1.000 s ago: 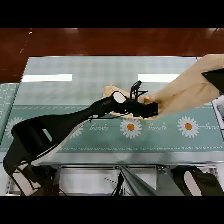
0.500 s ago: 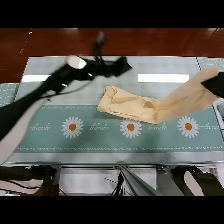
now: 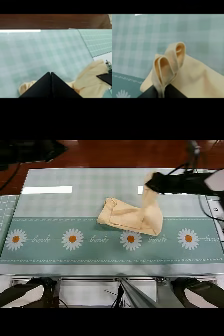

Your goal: Fold the shirts.

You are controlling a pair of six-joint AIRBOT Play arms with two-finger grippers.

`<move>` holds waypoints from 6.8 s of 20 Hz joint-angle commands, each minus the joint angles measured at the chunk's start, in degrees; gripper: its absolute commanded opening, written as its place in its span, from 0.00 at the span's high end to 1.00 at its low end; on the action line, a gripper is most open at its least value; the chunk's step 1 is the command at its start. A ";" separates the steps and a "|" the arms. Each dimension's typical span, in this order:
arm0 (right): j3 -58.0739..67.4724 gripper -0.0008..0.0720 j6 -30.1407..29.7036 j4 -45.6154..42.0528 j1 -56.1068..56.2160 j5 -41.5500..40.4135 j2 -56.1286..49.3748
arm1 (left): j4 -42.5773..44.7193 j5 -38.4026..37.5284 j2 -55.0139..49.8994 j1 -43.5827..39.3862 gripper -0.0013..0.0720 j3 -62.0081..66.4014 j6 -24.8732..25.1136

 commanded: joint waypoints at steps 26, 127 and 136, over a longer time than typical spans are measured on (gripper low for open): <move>-31.91 0.19 -12.37 11.45 -40.19 12.02 5.31 | 9.66 -13.90 2.05 4.35 0.94 -0.42 1.64; -4.83 0.17 -8.81 -25.49 -16.39 19.67 2.16 | 59.98 -2.14 4.66 -21.73 0.02 -13.55 -28.65; -4.83 0.17 -8.81 -25.49 -16.39 19.67 2.16 | 59.98 -2.14 4.66 -21.73 0.02 -13.55 -28.65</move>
